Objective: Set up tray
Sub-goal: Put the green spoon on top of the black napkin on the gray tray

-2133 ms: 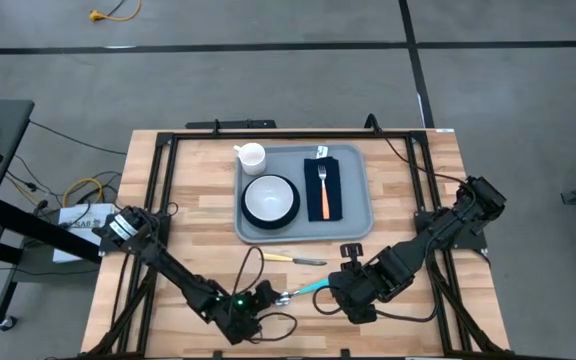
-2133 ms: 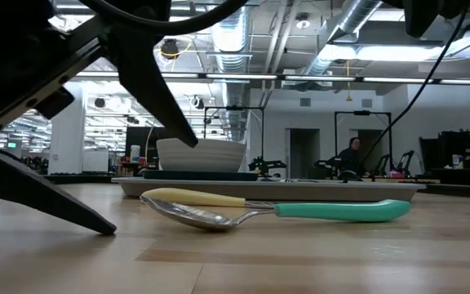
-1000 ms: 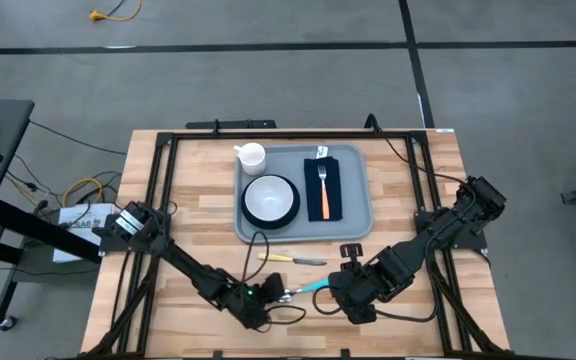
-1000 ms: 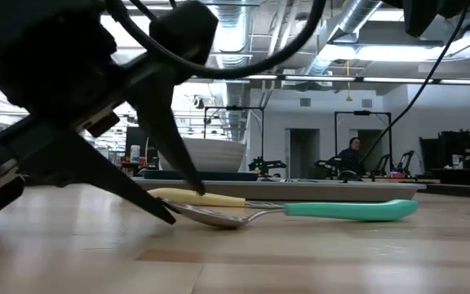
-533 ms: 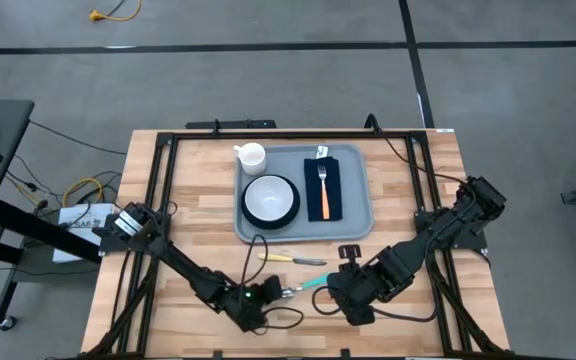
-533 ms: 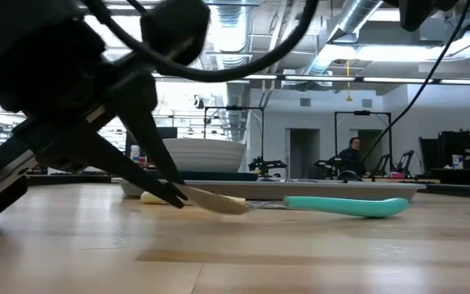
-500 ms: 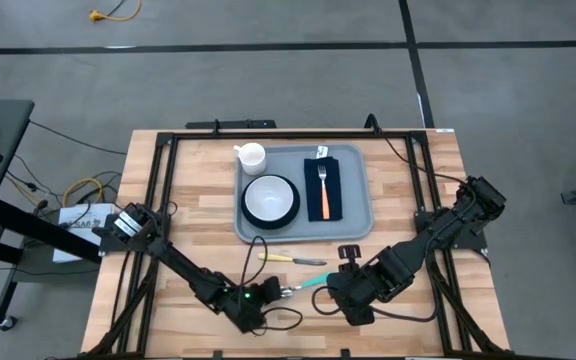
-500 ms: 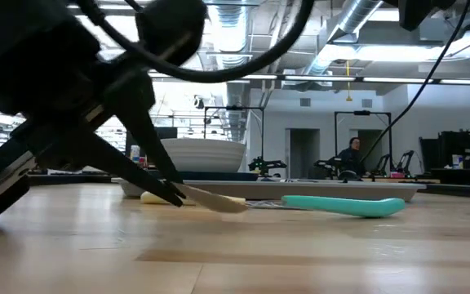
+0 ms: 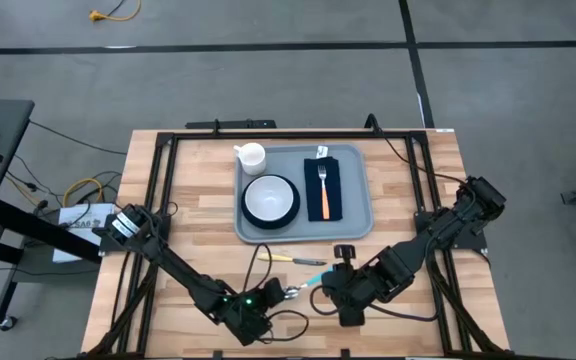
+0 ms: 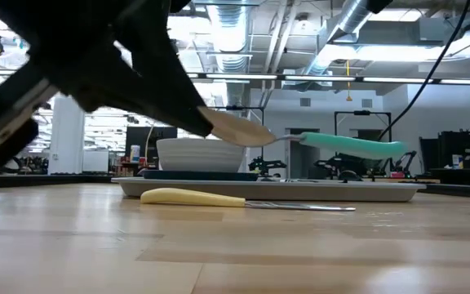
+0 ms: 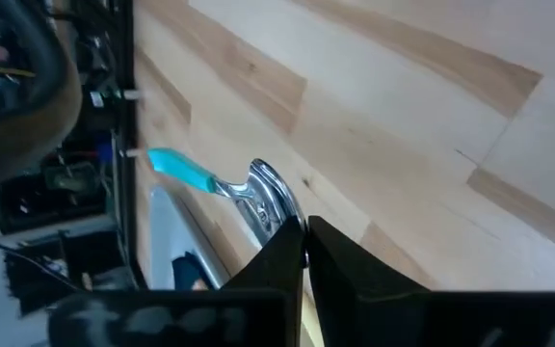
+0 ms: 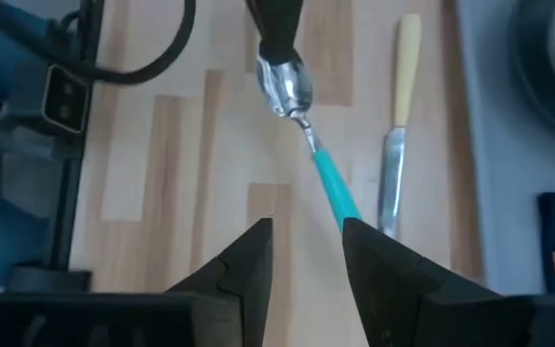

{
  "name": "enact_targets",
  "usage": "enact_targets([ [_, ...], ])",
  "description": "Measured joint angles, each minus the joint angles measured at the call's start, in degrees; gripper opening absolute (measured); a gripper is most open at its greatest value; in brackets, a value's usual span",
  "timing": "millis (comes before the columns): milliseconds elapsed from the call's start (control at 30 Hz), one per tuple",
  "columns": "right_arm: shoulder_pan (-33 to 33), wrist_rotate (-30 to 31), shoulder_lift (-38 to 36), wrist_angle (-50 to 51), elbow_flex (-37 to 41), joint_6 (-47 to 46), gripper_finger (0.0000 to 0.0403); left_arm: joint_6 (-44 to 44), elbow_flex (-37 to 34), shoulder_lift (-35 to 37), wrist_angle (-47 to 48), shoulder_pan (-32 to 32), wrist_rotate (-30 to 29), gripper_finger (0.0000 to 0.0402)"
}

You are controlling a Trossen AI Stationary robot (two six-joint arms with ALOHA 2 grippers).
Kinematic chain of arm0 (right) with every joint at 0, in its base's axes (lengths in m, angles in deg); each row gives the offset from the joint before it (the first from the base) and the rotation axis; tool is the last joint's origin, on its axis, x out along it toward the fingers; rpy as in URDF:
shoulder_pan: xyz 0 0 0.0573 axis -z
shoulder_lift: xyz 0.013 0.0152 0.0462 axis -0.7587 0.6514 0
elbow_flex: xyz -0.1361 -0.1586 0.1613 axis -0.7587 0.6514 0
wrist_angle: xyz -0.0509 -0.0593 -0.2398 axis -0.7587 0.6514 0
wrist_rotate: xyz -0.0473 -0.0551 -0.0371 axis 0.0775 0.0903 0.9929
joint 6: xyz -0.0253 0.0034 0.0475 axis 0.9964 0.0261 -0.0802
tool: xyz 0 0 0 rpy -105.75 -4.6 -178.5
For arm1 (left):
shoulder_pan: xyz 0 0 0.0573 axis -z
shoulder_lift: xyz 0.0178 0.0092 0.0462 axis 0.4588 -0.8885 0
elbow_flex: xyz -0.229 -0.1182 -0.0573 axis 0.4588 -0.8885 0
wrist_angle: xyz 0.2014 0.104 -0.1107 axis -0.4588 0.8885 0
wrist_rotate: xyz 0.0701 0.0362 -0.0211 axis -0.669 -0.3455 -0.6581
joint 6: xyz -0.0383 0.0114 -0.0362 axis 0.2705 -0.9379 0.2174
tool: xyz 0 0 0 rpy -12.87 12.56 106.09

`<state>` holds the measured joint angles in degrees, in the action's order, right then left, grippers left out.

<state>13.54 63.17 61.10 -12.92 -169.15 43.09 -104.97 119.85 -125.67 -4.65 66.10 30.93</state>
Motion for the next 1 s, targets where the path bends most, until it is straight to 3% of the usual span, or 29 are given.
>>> enact_targets([
  [167, -0.1, 1.6, 0.0, 0.3, 0.0, 0.0, 0.0119, 7.1, 4.1, 1.6, 9.2, -1.7, 2.5, 0.0],
  [400, -0.2, 4.1, 0.0, 3.7, 0.0, -0.1, 0.0119, 15.8, 4.8, 12.3, 10.0, -5.1, 10.7, 0.0],
  [633, -0.2, 17.2, 0.0, 8.5, 0.0, -2.8, 0.0119, 28.8, 4.9, 24.4, 8.7, -9.9, 22.1, 0.0],
  [800, -1.0, 28.5, 0.0, 6.1, 0.0, -1.1, 0.0119, 41.8, 4.9, 27.7, 7.8, -13.9, 28.1, 0.0],
  [1000, -1.5, 31.1, 0.0, -4.2, 0.0, 8.8, 0.0119, 50.0, 4.9, 27.8, 7.8, -16.2, 31.3, 0.0],
])
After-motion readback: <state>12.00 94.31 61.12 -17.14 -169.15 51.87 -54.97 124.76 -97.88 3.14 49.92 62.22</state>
